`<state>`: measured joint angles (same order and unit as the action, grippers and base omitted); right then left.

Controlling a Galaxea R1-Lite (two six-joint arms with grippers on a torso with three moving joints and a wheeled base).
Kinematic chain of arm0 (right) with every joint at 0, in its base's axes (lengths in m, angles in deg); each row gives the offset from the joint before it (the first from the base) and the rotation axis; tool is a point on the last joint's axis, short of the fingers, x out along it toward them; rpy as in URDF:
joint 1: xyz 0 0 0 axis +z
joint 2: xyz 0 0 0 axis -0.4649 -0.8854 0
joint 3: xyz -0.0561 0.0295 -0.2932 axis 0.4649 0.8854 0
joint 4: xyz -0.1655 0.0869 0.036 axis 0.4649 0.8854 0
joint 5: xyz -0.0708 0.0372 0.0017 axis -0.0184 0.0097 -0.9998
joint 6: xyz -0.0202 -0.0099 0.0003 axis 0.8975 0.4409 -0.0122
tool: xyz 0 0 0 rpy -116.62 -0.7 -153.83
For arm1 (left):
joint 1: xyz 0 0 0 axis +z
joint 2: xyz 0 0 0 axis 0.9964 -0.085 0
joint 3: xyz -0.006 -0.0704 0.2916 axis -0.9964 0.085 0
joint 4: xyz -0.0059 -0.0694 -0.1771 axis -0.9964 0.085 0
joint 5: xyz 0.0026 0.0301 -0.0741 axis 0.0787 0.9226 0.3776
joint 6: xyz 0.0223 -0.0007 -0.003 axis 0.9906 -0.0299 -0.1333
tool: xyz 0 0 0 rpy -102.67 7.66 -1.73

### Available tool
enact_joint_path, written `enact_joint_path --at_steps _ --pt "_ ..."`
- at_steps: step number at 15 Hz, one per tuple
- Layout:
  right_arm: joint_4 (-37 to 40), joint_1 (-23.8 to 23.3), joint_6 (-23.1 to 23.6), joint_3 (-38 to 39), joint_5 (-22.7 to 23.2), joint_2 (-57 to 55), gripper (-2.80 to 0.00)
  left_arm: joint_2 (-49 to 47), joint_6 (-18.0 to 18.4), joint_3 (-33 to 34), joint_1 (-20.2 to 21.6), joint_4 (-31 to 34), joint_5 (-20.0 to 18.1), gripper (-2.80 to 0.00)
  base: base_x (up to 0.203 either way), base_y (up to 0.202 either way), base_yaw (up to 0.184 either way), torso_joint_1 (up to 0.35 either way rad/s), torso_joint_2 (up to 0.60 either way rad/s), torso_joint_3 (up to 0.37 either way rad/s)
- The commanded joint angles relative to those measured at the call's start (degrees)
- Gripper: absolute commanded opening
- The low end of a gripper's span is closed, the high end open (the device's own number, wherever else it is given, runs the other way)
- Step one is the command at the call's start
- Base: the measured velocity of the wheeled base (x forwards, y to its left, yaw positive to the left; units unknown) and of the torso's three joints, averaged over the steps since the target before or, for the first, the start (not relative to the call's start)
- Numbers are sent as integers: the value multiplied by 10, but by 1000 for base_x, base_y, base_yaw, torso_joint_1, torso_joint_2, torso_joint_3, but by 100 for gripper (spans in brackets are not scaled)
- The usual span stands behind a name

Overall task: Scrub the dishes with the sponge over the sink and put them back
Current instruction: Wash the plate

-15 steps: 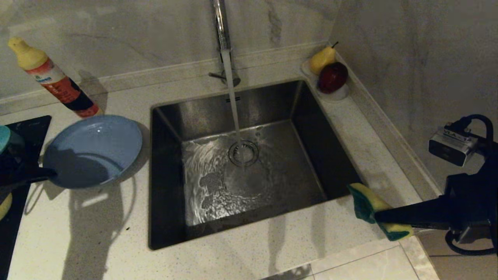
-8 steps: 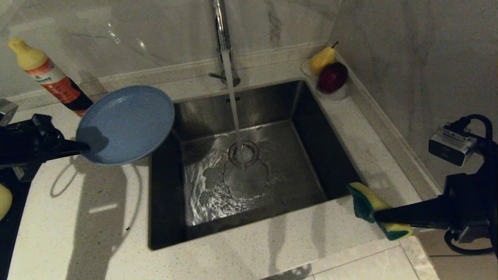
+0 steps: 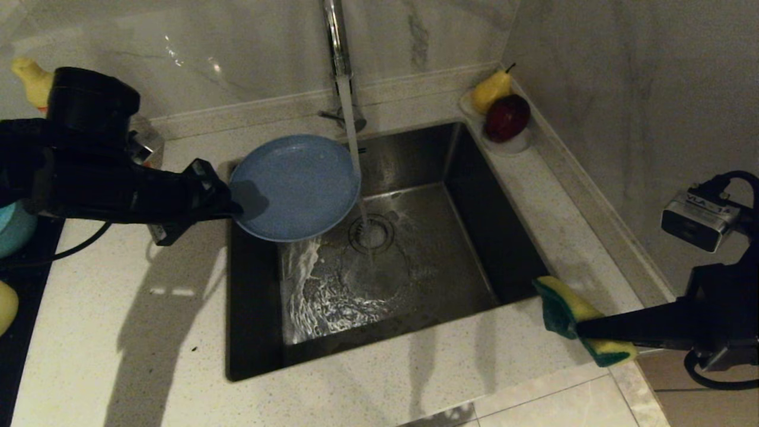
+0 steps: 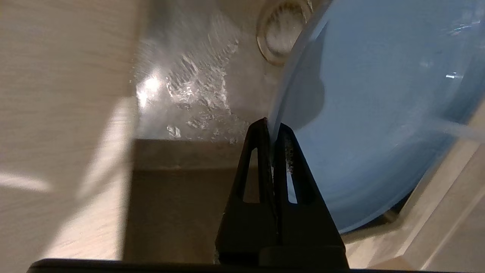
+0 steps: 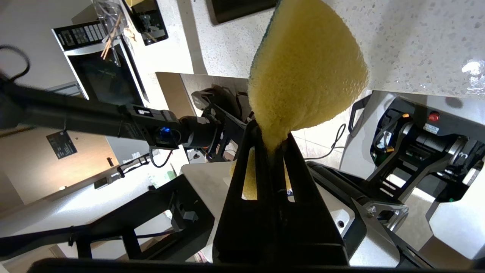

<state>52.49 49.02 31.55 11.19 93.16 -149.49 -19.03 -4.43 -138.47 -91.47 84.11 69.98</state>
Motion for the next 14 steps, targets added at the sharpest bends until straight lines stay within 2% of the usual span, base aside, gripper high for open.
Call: enact_joint_path --at_steps 1,4,7,9,14 --pt "2 0 -3 1 2 10 -280 -48 -5 -13 -35 -6 5 -280 0 0 0 0 0 0" --pt "1 0 0 3 3 13 -280 -74 -12 -13 -74 -46 7 -280 0 0 0 0 0 0" --pt "0 0 1 4 3 10 -280 -93 -12 -15 -101 -55 9 -280 0 0 0 0 0 0" --pt "0 0 2 5 3 8 -280 -110 -12 -18 -117 -79 25 -280 0 0 0 0 0 0" --pt "0 0 2 8 3 6 -280 -116 -13 -16 -135 -85 40 -280 0 0 0 0 0 0"
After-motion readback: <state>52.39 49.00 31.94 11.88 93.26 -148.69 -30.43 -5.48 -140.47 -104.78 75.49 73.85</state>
